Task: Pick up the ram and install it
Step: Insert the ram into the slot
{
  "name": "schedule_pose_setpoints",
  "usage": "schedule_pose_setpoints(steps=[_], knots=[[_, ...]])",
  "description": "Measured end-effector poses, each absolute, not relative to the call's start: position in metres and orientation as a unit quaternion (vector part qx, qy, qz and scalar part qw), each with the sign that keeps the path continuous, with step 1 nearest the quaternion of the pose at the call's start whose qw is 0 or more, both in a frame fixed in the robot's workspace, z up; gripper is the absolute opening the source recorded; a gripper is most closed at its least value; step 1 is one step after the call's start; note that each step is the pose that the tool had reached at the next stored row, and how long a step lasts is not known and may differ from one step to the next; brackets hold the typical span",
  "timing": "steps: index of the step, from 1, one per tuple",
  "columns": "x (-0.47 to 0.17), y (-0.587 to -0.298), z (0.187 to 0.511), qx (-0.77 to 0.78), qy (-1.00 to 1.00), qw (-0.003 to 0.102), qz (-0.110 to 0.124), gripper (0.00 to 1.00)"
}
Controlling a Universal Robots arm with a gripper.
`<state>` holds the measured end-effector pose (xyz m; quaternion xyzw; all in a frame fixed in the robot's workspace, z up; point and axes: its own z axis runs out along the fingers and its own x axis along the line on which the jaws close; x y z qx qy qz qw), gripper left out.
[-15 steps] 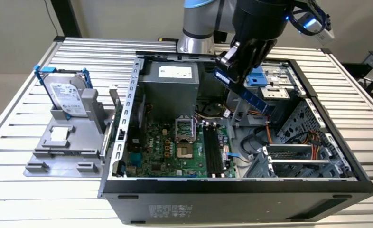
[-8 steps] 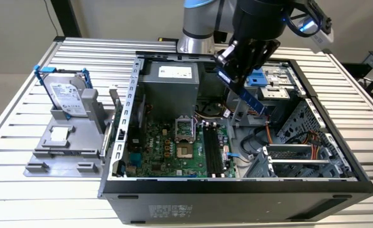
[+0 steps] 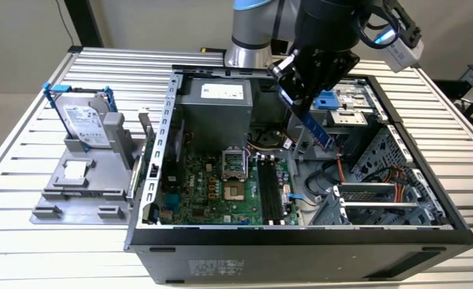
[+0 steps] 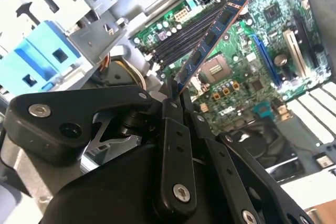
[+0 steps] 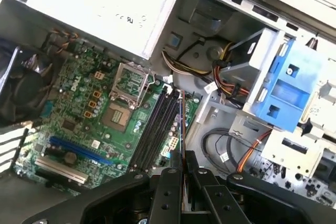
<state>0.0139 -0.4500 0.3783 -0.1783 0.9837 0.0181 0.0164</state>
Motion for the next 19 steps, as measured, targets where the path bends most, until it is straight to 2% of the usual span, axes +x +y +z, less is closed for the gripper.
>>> schedule_pose_setpoints(steps=[19], knots=[[0.0139, -0.4500, 0.3771, -0.039, 0.999, 0.019, 0.016, 0.00]])
